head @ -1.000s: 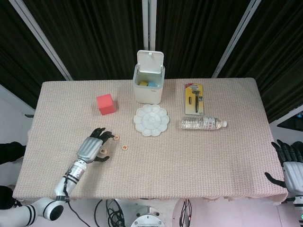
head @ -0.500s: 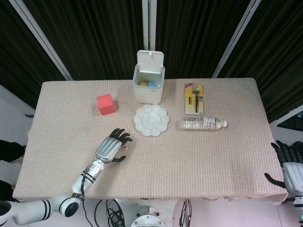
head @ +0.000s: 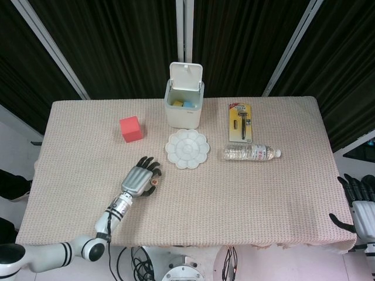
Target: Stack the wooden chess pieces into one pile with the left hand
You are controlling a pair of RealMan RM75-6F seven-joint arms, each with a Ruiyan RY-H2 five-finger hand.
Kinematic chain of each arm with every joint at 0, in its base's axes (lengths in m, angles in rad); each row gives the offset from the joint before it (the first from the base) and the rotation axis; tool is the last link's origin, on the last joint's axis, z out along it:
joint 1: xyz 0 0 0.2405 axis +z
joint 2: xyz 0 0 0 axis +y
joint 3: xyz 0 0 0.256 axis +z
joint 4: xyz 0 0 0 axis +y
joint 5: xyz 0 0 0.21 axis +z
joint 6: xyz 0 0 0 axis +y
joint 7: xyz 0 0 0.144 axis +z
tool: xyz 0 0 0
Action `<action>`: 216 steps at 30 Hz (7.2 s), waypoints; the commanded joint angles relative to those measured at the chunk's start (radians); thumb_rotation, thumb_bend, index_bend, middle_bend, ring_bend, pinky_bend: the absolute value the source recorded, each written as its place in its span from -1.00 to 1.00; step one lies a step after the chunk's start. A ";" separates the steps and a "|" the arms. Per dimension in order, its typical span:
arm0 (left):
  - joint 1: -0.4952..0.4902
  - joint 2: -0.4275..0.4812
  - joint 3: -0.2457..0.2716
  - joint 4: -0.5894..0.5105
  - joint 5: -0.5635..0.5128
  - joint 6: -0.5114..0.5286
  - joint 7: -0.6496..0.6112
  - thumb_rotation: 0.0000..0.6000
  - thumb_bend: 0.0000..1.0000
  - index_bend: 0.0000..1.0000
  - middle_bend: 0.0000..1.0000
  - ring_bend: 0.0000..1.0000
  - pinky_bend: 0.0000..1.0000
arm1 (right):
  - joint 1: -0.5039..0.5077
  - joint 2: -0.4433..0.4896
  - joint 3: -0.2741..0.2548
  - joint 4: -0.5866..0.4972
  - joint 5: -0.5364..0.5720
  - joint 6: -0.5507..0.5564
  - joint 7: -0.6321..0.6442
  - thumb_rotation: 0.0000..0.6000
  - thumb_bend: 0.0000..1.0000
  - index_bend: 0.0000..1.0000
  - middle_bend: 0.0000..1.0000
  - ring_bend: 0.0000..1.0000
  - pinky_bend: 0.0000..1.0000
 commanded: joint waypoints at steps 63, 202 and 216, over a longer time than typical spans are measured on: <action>0.112 0.288 0.084 -0.247 -0.015 0.089 -0.033 1.00 -0.30 -0.05 -0.59 -1.00 -1.00 | 0.014 0.015 -0.004 -0.047 -0.012 -0.006 -0.036 1.00 -0.71 -1.00 -1.00 -1.00 -1.00; 0.126 0.294 0.101 -0.290 -0.073 0.159 -0.037 1.00 -0.30 0.00 -0.49 -1.00 -1.00 | 0.021 0.035 0.004 -0.069 -0.003 -0.006 -0.025 1.00 -0.71 -1.00 -1.00 -1.00 -1.00; 0.136 0.281 0.090 -0.275 -0.075 0.148 -0.027 1.00 -0.30 -0.02 -0.49 -1.00 -1.00 | 0.020 0.033 0.004 -0.062 0.000 -0.009 -0.022 1.00 -0.71 -1.00 -1.00 -1.00 -1.00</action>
